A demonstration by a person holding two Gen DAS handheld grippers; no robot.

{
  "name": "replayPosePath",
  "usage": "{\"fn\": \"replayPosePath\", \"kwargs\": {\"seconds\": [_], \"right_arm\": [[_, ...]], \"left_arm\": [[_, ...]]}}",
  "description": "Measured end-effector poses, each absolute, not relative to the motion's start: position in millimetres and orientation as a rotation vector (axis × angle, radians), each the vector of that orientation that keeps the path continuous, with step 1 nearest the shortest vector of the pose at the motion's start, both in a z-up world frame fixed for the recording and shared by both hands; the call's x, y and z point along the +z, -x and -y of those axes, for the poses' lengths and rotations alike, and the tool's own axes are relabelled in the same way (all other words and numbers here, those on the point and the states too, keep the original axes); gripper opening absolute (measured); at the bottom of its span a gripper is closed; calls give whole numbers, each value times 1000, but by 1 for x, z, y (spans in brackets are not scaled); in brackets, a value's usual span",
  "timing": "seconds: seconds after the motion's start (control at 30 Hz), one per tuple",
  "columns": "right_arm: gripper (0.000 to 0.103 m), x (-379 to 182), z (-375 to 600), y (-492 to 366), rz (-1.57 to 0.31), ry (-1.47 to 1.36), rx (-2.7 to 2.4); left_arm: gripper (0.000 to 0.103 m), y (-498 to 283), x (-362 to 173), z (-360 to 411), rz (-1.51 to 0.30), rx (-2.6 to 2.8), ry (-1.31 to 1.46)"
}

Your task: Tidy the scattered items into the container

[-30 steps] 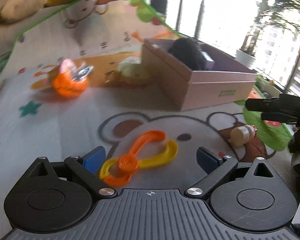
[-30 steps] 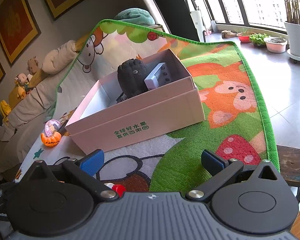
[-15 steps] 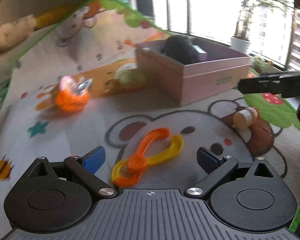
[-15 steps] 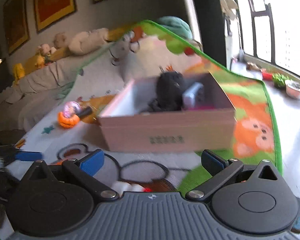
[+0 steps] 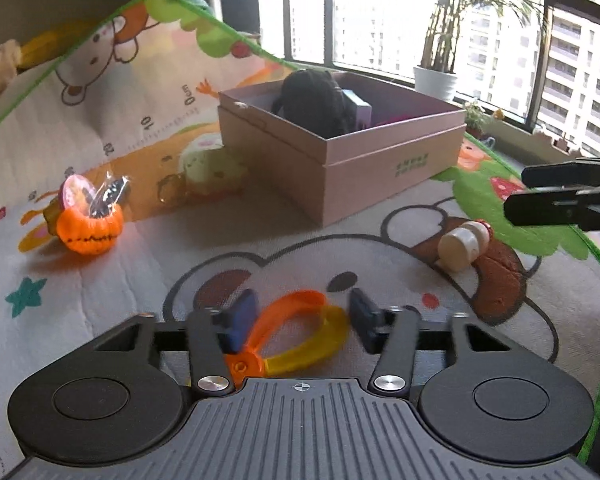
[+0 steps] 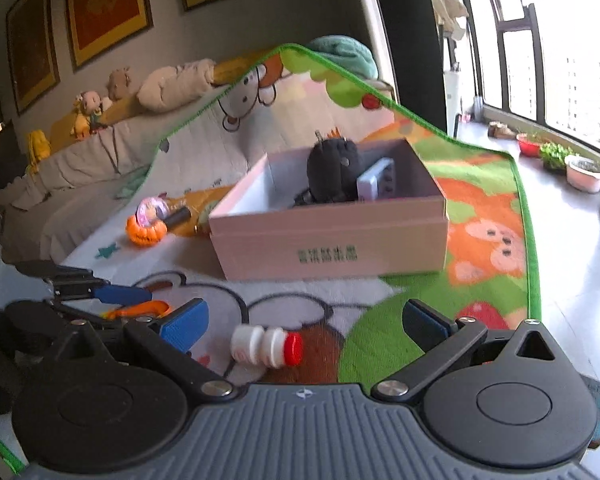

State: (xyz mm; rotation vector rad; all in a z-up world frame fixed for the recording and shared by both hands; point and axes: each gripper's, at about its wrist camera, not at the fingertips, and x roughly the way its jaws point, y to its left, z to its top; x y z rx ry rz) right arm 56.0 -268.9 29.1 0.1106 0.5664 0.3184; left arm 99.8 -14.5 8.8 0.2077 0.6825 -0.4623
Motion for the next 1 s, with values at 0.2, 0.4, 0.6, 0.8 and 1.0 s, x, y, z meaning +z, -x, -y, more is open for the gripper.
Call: {"fn": "replayPosePath", "kwargs": {"seconds": [0.2, 0.4, 0.6, 0.8, 1.0], "right_arm": [[103, 24, 253, -42, -579, 1, 349], [87, 21, 237, -52, -608, 32, 357], [50, 14, 222, -72, -663, 49, 369], [45, 14, 220, -67, -654, 66, 376], [45, 19, 227, -46, -626, 96, 370]], "left_arm": [[54, -77, 12, 23, -702, -544, -218], [68, -45, 13, 23, -706, -557, -227], [96, -19, 26, 4, -679, -439, -159], [98, -19, 20, -9, -718, -316, -60], [100, -29, 16, -7, -732, -273, 7]]}}
